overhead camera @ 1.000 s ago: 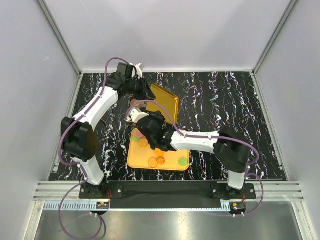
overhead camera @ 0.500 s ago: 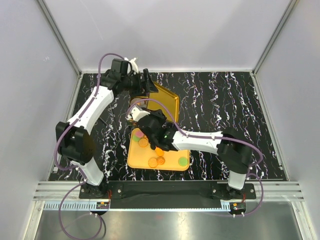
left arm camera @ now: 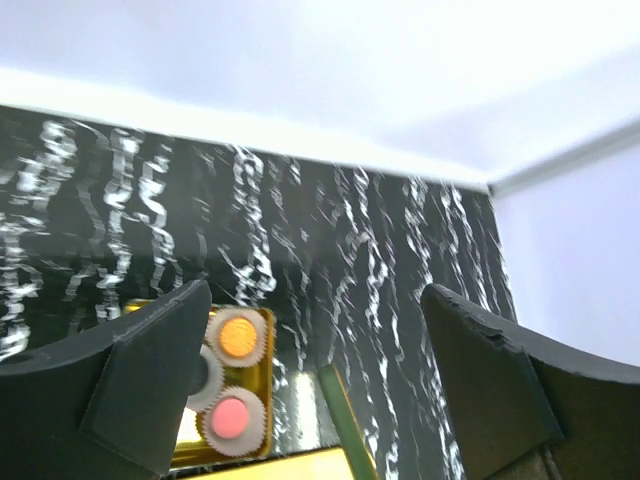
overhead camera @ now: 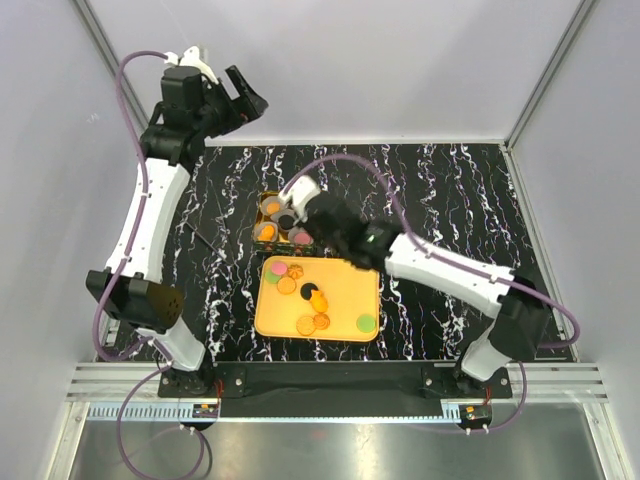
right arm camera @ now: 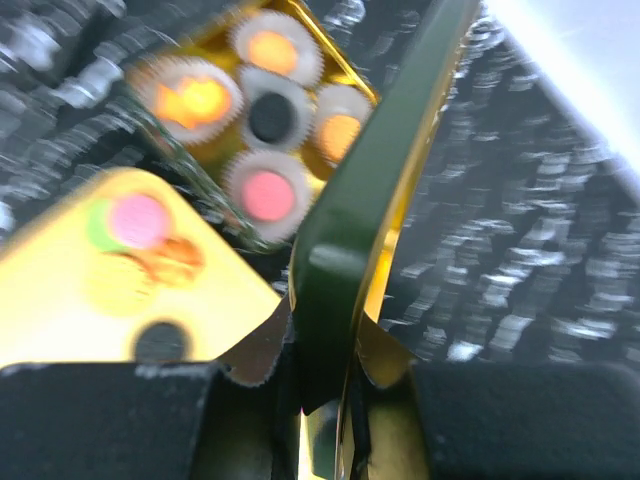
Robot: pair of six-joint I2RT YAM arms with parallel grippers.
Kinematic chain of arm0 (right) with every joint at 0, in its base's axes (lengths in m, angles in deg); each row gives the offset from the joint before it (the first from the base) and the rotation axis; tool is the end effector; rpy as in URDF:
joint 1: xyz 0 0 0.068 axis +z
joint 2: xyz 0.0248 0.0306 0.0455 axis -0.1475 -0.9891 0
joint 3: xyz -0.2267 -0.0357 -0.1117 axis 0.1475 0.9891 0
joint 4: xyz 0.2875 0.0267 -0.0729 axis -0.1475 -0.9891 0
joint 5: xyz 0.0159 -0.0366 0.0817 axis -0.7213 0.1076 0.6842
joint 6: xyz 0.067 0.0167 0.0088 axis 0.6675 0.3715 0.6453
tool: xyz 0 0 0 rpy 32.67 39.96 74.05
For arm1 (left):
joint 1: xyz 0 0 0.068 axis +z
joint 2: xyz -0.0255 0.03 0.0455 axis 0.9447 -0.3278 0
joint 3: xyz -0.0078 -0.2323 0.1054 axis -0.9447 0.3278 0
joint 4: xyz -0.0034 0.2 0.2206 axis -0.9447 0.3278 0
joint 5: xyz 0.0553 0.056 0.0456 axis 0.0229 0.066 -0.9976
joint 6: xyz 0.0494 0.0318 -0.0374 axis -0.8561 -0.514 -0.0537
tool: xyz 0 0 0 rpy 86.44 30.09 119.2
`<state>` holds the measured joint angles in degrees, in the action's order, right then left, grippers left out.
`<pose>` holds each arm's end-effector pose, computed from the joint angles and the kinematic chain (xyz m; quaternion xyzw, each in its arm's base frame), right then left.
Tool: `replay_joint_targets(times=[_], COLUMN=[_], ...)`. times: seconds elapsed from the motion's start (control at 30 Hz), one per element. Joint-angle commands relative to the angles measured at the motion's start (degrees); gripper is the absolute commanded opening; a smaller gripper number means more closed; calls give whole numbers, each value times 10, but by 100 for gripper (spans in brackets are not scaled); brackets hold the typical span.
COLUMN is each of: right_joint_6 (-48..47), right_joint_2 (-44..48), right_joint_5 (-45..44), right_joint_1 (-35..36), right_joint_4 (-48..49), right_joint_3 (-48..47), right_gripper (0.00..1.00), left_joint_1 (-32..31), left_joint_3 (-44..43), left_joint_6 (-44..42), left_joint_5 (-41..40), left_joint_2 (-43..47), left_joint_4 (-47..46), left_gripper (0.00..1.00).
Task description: Pack the cookies
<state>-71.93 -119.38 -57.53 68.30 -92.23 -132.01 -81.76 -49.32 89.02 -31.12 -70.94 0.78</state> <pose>0.2369 0.3518 0.2826 -0.4028 0.7568 -0.0219 0.5144 0.4171 -0.0890 0.4526 -0.1026 0.8034 -0.2692 0.5211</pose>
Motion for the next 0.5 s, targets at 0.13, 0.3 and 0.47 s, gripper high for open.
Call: replay_joint_targets(times=[0.13, 0.3, 0.47], right_joint_6=[232, 439, 668], right_joint_2=[42, -37, -138], right_joint_5=[465, 723, 840], right_joint_1=[-182, -285, -327], right_joint_4=[11, 165, 477], right_joint_3=[-70, -51, -29], right_gripper=[0, 0, 0], left_joint_1=[7, 25, 25], left_joint_3=[106, 210, 319], left_joint_6=[-17, -7, -7], left_joint_5=[-117, -90, -52], left_joint_2=[124, 161, 170], left_joint_4=[-39, -49, -75], left_gripper=[92, 91, 94])
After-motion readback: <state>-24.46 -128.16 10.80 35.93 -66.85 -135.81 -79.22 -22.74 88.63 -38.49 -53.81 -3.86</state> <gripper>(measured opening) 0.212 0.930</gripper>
